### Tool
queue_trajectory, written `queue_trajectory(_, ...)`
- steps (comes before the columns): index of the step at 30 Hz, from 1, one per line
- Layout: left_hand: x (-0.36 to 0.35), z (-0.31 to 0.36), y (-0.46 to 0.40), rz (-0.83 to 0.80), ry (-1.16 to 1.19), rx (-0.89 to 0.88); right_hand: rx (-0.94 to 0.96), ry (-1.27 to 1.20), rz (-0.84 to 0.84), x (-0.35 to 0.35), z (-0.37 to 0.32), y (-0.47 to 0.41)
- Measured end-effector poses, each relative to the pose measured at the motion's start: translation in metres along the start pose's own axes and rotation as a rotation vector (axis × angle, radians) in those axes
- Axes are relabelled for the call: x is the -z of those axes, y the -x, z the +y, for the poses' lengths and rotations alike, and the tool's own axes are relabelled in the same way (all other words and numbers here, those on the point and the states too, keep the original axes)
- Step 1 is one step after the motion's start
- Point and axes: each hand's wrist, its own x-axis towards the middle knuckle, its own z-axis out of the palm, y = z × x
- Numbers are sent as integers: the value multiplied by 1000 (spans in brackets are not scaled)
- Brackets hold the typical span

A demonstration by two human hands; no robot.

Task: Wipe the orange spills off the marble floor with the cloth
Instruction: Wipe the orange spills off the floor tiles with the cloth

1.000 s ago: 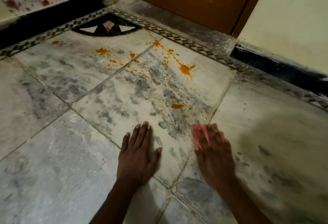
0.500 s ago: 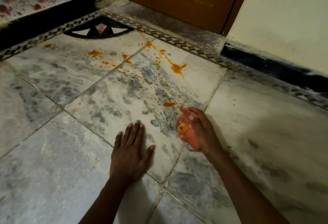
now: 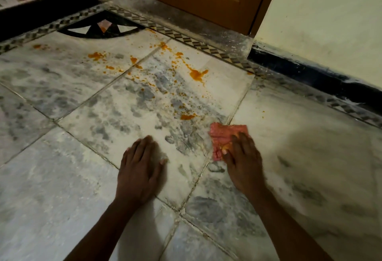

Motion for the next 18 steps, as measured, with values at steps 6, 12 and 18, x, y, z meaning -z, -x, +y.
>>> queue_trajectory(6,8,-43,-59,54,-133,-25,-282,38,-185,-18,-65,-62)
queue_trajectory(12,4,-55,-66,80,-67,115,-122,167,-352,-11,-81,-47)
queue_trajectory(18,6,-53,-69,97,-59,135,-101,216,-224,-11,-67,-61)
